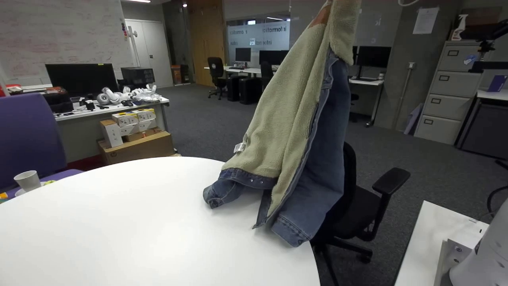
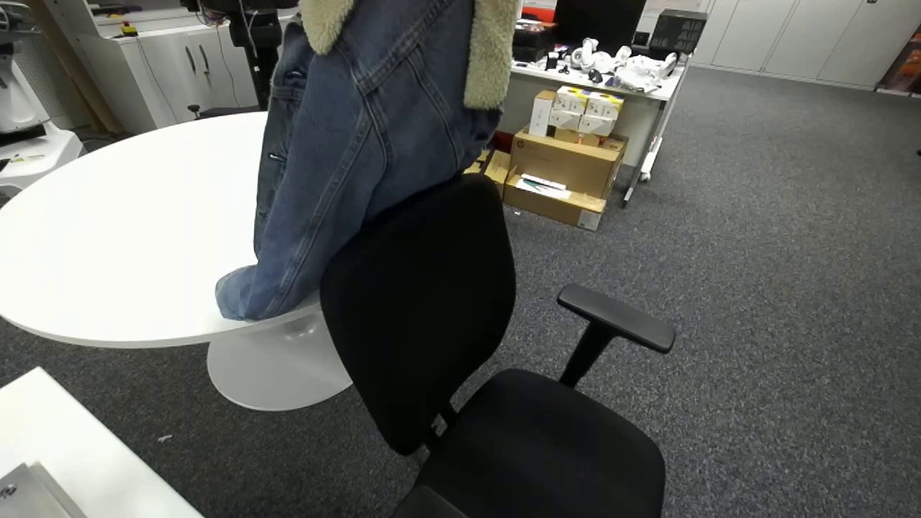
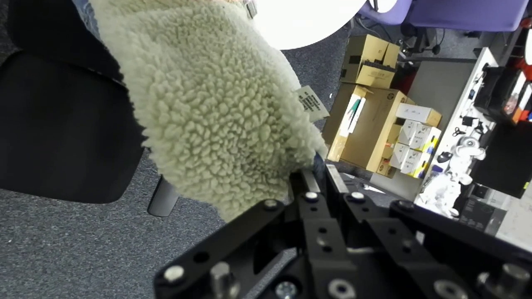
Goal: Put the denim coat on the headrest of the chair and push the chair to the right
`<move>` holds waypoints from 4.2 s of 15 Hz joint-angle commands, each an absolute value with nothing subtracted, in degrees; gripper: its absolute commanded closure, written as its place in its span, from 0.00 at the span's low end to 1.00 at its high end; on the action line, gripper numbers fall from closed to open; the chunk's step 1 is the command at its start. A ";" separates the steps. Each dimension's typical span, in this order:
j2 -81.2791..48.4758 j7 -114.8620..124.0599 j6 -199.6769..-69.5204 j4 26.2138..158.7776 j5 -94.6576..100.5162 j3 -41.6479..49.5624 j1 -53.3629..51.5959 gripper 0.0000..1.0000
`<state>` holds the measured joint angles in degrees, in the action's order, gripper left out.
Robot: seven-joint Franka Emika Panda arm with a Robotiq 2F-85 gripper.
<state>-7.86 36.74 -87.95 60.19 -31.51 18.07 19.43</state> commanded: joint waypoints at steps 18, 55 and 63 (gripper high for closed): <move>-50.79 45.95 -86.11 47.23 -25.59 15.12 29.46 0.98; -36.42 2.23 -84.56 61.88 -15.49 7.69 10.76 0.00; -31.90 -15.09 -74.24 65.93 -0.25 9.47 7.46 0.00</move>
<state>-37.37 -9.67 -76.22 60.47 -6.97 8.42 9.55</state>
